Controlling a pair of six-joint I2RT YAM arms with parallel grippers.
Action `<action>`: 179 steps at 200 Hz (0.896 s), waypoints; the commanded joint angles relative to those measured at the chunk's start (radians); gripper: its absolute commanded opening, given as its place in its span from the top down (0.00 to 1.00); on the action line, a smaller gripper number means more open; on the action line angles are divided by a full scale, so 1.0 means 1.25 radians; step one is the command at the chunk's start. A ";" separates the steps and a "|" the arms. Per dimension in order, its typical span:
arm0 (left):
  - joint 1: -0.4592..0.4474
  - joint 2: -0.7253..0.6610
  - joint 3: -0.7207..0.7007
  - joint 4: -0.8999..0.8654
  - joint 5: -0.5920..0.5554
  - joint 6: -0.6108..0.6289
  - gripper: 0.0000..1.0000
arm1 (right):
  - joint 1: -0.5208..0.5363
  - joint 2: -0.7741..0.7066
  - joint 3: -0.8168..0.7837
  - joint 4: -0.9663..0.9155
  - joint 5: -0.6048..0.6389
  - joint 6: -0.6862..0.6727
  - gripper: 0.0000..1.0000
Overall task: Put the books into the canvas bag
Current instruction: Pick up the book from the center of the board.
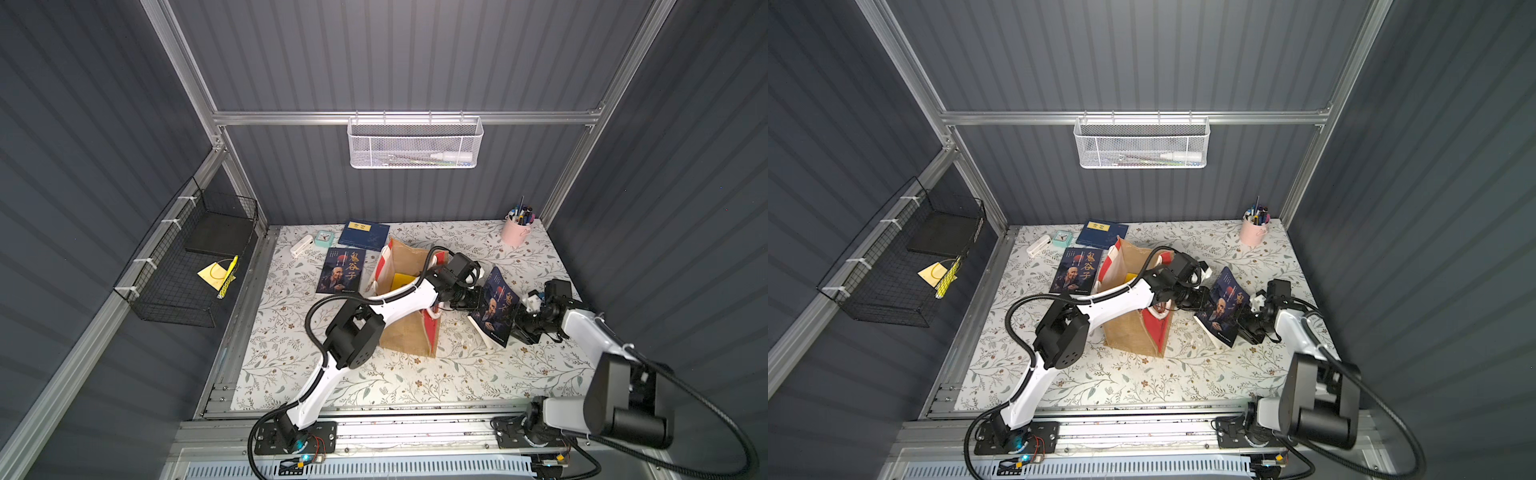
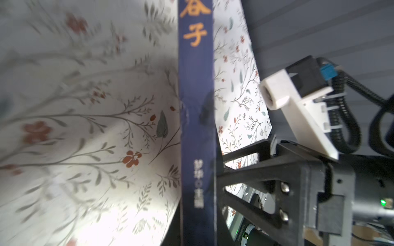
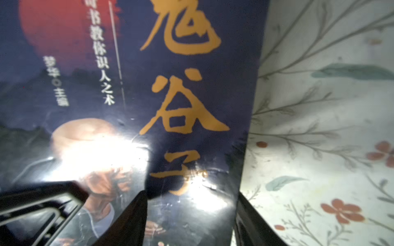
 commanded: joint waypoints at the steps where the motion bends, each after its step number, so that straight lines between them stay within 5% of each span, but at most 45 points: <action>1: -0.015 -0.137 0.003 -0.030 -0.068 0.116 1.00 | 0.029 -0.122 0.049 0.011 -0.035 0.018 0.37; 61: -0.012 -0.451 -0.229 0.043 -0.282 0.208 1.00 | 0.185 -0.261 0.163 0.083 -0.080 0.073 0.38; 114: 0.008 -0.725 -0.460 0.061 -0.410 0.179 1.00 | 0.363 -0.281 0.187 0.262 -0.086 0.163 0.31; 179: 0.074 -0.966 -0.662 0.120 -0.320 0.094 0.98 | 0.495 -0.217 0.195 0.261 -0.080 0.142 0.24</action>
